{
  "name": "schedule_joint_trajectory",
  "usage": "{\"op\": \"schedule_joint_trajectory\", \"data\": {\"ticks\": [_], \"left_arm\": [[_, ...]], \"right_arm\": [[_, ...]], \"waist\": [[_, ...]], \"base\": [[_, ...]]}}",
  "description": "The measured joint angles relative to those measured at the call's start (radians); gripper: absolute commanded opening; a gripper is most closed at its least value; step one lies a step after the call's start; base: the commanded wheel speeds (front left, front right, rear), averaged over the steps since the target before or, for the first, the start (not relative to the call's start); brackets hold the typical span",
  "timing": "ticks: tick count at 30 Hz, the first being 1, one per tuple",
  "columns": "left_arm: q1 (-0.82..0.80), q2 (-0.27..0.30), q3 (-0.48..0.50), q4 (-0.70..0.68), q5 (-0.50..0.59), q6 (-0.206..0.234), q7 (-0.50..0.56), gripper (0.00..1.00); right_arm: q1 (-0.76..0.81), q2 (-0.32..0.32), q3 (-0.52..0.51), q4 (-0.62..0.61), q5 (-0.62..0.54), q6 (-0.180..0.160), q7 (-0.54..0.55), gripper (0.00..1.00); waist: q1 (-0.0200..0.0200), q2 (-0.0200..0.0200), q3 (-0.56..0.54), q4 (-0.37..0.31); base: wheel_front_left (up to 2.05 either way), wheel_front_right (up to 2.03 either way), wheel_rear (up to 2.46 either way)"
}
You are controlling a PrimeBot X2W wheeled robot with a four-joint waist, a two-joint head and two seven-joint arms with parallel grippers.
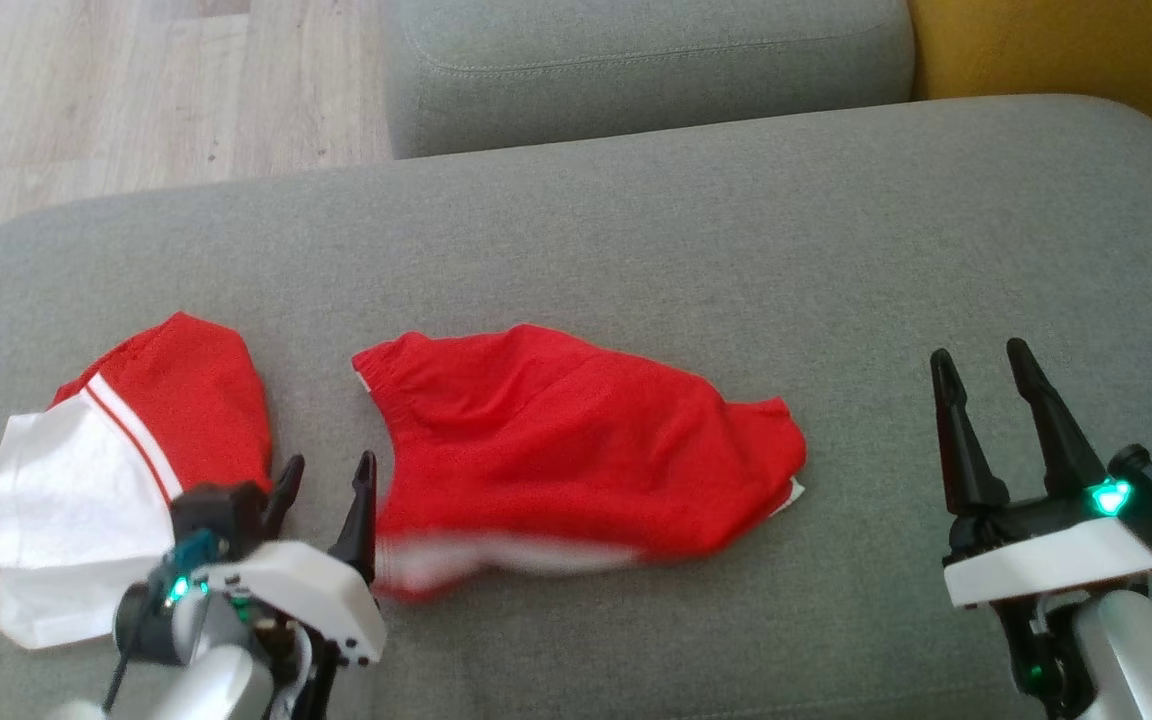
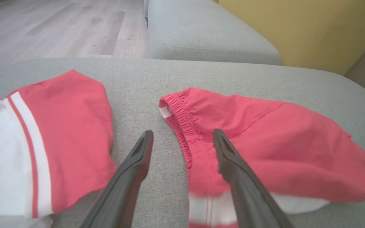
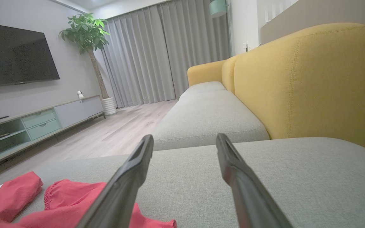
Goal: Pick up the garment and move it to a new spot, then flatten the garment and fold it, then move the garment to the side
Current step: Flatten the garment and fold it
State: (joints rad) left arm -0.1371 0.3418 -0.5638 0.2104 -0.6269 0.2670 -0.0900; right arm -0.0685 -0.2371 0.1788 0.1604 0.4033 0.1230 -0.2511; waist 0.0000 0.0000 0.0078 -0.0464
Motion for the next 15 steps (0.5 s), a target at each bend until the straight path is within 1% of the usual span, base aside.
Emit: {"op": "schedule_joint_trajectory", "data": {"ticks": [2,5,6,8,10,12,15], "left_arm": [[0.018,-0.004,0.002,-0.015,0.015,0.030,-0.033,1.00],[0.040,-0.004,-0.006,-0.007,0.023,0.049,-0.034,1.00],[0.046,-0.004,-0.006,-0.007,0.036,0.051,-0.045,1.00],[0.048,-0.005,-0.010,-0.020,0.066,0.046,-0.100,1.00],[0.046,-0.023,-0.001,-0.050,0.084,0.042,-0.145,1.00],[0.043,-0.044,0.002,-0.056,0.126,0.052,-0.158,1.00],[0.044,-0.079,0.049,-0.085,0.166,0.054,-0.160,1.00]], "right_arm": [[0.000,0.000,0.001,0.001,0.000,0.000,0.000,1.00],[0.000,0.000,0.005,0.003,0.000,0.000,0.000,1.00],[0.000,0.000,0.007,0.004,0.000,0.000,0.000,1.00],[0.000,0.000,0.009,0.007,0.000,0.000,0.000,1.00],[0.000,-0.001,0.010,0.011,0.001,0.000,0.000,1.00],[0.000,-0.001,0.011,0.015,0.002,0.000,0.000,1.00],[0.001,-0.002,0.016,0.018,0.004,0.000,0.000,1.00]], "waist": [[0.0000,0.0000,-0.001,0.000],[0.0000,0.0000,-0.001,-0.002],[0.0000,0.0000,-0.001,-0.003],[0.0000,0.0000,0.000,-0.004],[0.0000,0.0000,0.003,-0.005],[0.0000,0.0000,0.004,-0.006],[0.0000,0.0000,0.007,-0.004]], "base": [[0.00,0.00,0.00],[0.00,0.00,0.00],[0.00,0.00,0.00],[0.00,0.00,0.00],[0.00,0.00,0.00],[0.00,0.00,0.00],[0.00,0.00,0.00]]}}
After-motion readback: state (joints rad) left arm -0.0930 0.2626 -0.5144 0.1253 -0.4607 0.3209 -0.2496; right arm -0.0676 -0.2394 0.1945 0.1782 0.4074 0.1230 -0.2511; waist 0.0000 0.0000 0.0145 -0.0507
